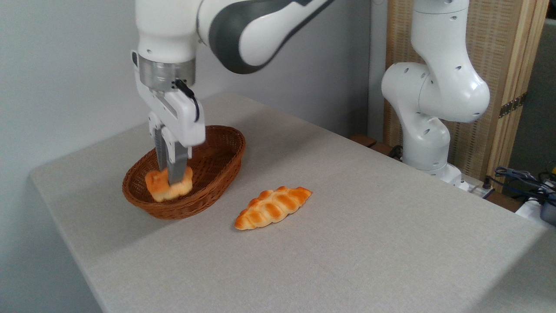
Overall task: Put bread into the basket
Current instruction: 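Lower the bun into the basket and open the gripper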
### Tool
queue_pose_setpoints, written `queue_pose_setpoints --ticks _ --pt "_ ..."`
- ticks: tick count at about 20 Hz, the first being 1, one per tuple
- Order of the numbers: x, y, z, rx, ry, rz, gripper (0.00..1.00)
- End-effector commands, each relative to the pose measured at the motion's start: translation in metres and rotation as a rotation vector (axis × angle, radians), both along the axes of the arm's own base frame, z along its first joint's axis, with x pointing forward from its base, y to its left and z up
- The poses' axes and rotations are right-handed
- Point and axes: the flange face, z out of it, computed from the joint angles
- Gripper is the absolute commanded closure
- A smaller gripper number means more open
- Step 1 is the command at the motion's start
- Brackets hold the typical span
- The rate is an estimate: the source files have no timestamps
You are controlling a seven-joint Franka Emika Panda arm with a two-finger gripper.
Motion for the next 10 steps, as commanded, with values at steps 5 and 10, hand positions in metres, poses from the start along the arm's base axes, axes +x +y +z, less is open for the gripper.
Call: queue_pose_setpoints --ticks 5,10 --pt "-0.001 -0.071 -0.039 -0.056 0.043 0.004 0.00" --pt "0.001 -0.071 -0.041 -0.049 0.035 -0.007 0.00"
